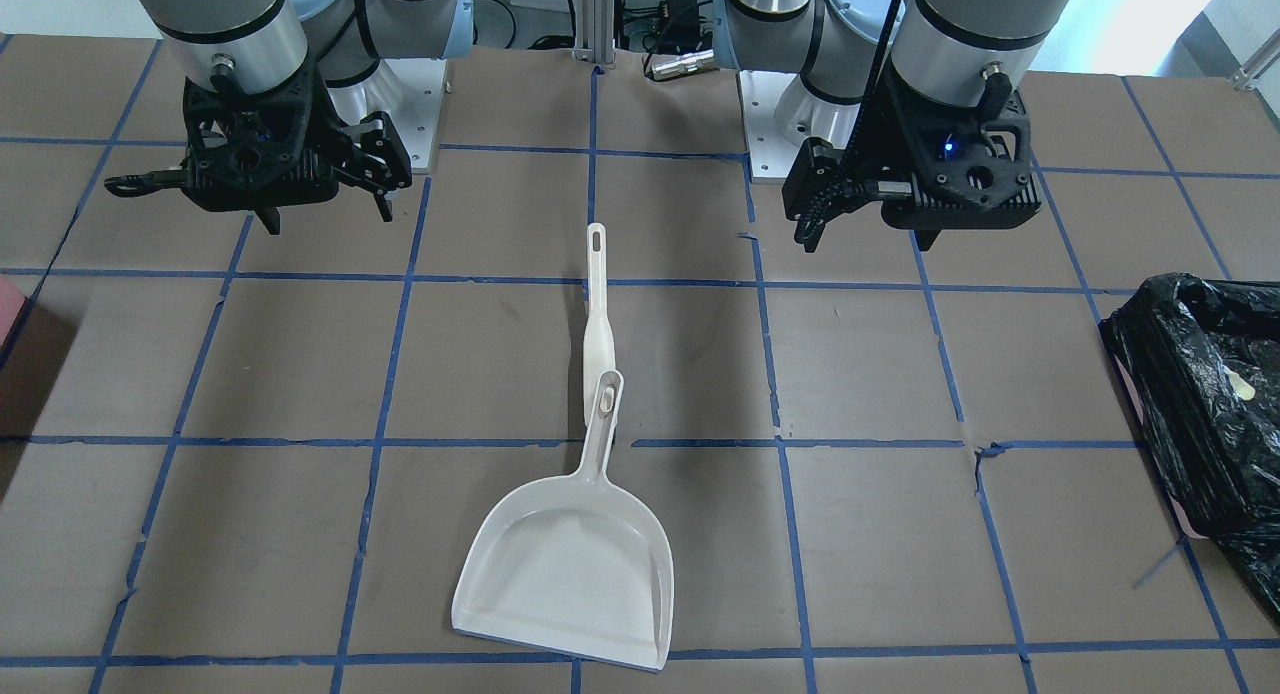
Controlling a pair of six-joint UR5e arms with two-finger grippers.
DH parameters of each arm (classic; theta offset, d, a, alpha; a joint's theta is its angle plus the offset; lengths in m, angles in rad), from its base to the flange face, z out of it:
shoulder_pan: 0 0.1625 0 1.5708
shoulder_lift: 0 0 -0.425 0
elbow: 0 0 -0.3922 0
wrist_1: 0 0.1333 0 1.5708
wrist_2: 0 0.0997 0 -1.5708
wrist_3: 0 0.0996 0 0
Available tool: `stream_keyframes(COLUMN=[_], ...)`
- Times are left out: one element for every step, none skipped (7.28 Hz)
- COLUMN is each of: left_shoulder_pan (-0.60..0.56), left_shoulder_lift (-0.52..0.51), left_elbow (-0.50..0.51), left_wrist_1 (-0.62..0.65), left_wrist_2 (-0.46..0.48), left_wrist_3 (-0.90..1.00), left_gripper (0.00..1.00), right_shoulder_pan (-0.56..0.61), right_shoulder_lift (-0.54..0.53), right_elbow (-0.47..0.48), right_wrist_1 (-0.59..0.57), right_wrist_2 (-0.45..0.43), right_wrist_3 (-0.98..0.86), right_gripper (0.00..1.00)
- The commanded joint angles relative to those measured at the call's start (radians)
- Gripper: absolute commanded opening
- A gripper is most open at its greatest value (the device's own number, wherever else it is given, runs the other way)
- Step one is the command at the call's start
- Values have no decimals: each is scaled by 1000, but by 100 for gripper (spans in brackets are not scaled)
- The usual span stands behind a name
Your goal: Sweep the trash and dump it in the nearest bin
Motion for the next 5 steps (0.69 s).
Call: stream_keyframes(left_shoulder_pan=[5, 11, 13, 14, 13], left_shoulder_lift=[-1, -1, 1, 1, 7], left_elbow=[4, 5, 7, 2, -4], left_wrist_1=[0, -1, -1, 0, 0], left_wrist_2=[-5, -37, -38, -38, -38], left_wrist_3=[-2, -2, -2, 1, 3], left_gripper=[100, 100, 100, 100, 100], right_shoulder_pan=[0, 0, 0, 0, 2], right_shoulder_lift=[-2, 1, 1, 1, 0], right_elbow=[1, -1, -1, -2, -2], right_wrist_1=[0, -1, -1, -1, -1], right_wrist_2=[0, 2, 3, 5, 6], right_wrist_3=[-1, 1, 1, 1, 1], right_gripper=[100, 100, 100, 100, 100])
